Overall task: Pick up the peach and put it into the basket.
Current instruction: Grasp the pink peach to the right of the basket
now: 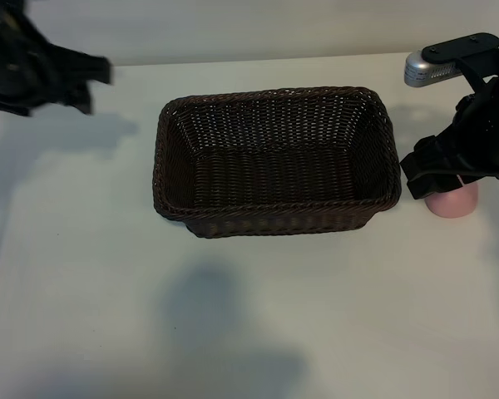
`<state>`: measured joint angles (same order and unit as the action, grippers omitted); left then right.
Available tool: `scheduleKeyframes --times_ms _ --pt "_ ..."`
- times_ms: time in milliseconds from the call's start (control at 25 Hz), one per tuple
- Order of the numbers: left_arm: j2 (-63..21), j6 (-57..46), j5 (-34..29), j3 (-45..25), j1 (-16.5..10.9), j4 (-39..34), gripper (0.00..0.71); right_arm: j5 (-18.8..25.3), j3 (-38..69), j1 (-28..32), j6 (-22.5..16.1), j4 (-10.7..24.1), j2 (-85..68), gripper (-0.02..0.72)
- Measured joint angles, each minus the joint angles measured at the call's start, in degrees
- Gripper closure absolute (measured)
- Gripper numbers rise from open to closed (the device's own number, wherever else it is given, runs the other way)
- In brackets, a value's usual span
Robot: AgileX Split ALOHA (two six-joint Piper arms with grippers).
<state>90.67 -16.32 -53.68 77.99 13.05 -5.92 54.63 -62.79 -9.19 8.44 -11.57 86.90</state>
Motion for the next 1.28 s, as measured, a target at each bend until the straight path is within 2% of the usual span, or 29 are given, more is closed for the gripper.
scheduleKeyframes --times_ms 240,560,880,1040,1160,1280 --pt "-8.86 1.15 -3.73 0.05 -3.87 -1.45 0.083 0.0 0.0 0.0 0.0 0.0 0.0 0.108" --pt "-22.29 5.71 -2.42 -3.46 -4.32 1.23 0.101 0.05 0.0 0.0 0.0 0.0 0.0 0.108" --pt "-41.27 10.68 3.28 -16.61 -4.32 5.31 0.113 0.05 0.0 0.0 0.0 0.0 0.0 0.108" --pt "-52.12 17.85 6.05 -23.31 -4.32 11.57 0.114 0.14 0.0 0.0 0.0 0.05 0.0 0.108" --pt "-59.85 21.57 5.82 -27.57 -4.32 16.01 0.114 0.19 0.0 0.0 0.0 0.11 0.0 0.108" --pt "-66.74 23.06 4.02 -31.52 -4.32 17.32 0.114 0.19 0.0 0.0 0.0 0.21 0.0 0.108"
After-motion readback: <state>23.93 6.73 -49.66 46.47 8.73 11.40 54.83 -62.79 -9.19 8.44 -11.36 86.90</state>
